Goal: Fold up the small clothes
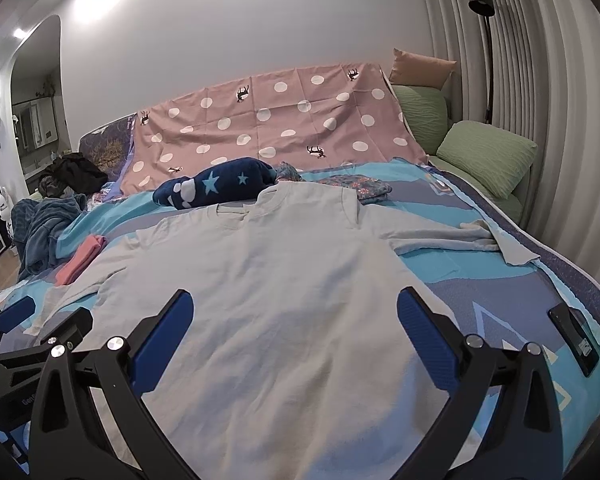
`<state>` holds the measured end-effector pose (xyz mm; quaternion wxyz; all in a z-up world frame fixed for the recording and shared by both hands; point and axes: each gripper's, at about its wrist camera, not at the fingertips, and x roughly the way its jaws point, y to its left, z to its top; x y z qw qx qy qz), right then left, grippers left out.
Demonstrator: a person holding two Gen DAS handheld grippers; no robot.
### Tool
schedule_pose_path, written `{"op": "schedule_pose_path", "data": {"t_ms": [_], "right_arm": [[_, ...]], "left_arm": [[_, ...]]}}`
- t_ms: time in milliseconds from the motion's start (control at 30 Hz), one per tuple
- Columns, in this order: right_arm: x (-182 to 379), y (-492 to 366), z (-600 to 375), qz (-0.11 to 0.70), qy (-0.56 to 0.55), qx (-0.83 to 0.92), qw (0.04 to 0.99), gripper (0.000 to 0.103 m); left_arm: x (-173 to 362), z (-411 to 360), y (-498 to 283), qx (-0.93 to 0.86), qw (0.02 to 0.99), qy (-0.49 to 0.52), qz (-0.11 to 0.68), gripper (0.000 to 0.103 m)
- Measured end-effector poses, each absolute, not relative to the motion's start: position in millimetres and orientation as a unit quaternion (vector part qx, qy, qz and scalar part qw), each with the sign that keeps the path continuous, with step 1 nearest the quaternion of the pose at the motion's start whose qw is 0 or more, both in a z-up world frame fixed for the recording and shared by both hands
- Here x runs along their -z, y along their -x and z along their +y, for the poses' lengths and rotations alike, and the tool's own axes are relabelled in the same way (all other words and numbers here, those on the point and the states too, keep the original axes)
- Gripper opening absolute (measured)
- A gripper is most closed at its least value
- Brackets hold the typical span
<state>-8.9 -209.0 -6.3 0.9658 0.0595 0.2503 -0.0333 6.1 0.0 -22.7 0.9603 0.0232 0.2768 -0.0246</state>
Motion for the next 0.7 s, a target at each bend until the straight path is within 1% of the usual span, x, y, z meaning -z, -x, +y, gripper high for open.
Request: {"op": "schedule_pose_path", "data": {"t_ms": [700], "right_arm": [[10.3,13.0,-204.3,0.253,-0.062,0.028,0.965,0.102]], "left_arm": [[31.6,-4.1,-4.3,0.03,0.957,-0.022,0.287,0.101]]}}
